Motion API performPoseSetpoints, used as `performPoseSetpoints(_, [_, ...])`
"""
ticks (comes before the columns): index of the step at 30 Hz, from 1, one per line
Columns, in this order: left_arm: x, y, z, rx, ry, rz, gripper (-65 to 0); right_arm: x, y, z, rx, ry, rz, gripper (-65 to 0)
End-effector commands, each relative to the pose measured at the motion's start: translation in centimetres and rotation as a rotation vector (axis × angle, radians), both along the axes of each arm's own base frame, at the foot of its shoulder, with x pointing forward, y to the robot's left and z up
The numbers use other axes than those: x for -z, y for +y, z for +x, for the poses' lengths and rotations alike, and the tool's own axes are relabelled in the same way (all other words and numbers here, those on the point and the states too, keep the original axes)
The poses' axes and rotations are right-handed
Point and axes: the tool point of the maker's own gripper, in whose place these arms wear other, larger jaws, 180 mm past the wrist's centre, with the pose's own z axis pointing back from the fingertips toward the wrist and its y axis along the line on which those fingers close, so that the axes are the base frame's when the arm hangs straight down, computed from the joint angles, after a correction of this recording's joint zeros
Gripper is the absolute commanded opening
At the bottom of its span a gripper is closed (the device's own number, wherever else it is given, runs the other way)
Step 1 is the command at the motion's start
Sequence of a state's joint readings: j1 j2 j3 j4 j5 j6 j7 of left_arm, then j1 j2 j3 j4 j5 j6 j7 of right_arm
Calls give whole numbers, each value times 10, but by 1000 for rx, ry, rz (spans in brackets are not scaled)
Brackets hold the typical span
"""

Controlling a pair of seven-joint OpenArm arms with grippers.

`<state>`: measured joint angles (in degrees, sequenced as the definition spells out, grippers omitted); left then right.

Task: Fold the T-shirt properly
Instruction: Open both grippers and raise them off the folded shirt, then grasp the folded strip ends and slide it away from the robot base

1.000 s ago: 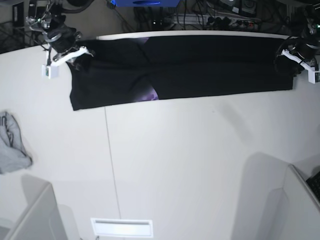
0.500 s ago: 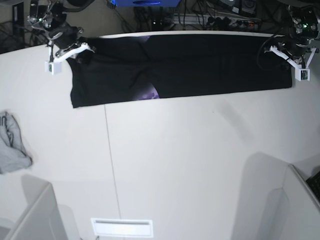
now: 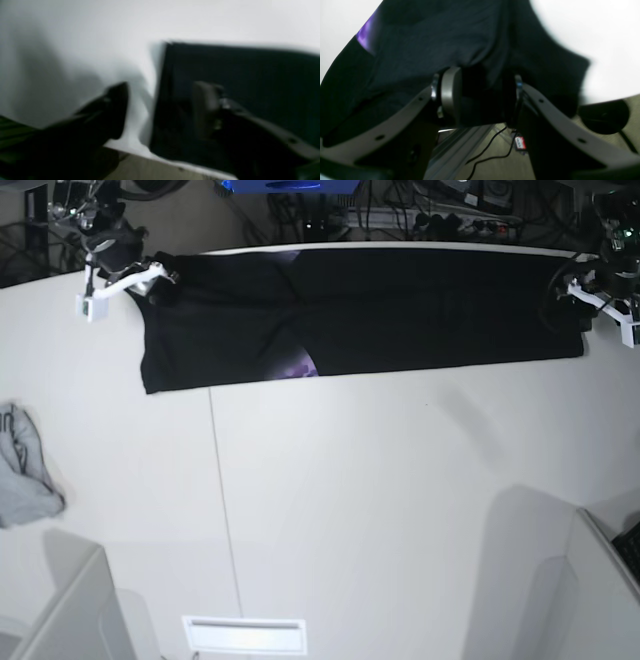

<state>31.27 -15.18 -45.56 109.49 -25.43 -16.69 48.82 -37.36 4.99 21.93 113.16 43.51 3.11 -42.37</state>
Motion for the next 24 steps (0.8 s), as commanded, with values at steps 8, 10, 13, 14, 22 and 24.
performPoseSetpoints(8, [-18,-10,8,56,-116,-91,-489,-25,10,28,-96,-134,-6,-615])
performPoseSetpoints(10, [-7,-14,12,61,-102,-112,-650,-29,13,35,-120,-158,-5,-650])
performPoseSetpoints(13, [20,-11,7,40,-26,-115,-650,-19,13,39,-114,-117,13,-650])
performPoseSetpoints(14, [28,-10,7,38,-4,-114,-650,-15,13,39,-118,-98,21,-650])
performPoseSetpoints(22, [80,-16,12,3,109,-140,-650,31,7,45,-143,47,-46,-650])
performPoseSetpoints(24, [87,-17,20,5,122,-138,-650,45,5,47,-130,83,-56,-650])
